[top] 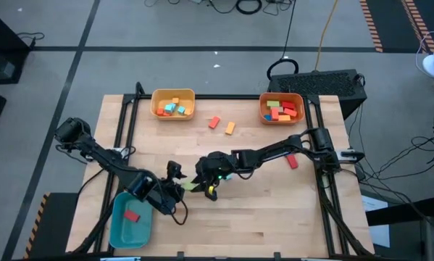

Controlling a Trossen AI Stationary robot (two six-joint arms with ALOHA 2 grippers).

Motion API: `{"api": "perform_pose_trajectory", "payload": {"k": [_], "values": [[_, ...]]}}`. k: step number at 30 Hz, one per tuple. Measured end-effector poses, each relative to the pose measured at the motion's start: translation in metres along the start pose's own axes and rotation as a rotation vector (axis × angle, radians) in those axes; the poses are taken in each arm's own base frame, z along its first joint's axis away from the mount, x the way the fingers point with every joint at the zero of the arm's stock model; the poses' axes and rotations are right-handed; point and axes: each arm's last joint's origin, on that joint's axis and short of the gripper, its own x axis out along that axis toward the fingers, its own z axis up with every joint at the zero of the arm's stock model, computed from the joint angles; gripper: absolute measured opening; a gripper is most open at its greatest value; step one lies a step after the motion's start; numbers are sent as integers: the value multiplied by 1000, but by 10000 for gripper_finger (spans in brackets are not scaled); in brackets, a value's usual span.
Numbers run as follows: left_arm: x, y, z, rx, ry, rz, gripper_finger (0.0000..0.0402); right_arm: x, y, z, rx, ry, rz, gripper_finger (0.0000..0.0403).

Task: Sort blocks by size
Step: Put the large green block into the blue bin

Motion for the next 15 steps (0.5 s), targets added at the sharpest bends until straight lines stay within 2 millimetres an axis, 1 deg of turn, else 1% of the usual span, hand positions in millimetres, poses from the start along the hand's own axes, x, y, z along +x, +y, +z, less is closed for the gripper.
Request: {"api": "perform_pose_trajectory", "payload": {"k": [3, 5, 10, 15], "values": [[-2, -3, 3, 12, -33, 6, 284, 0, 1, 2, 18, -5, 30, 109], [-4, -5, 6, 6, -63, 21, 274, -1, 0, 2, 21, -8, 28, 109], [-10, -7, 12, 4, -101, 28, 220, -1, 0, 6, 49, -31, 63, 109], [-12, -10, 12, 8, -107, 22, 174, -1, 2, 6, 60, -20, 91, 109]]}}
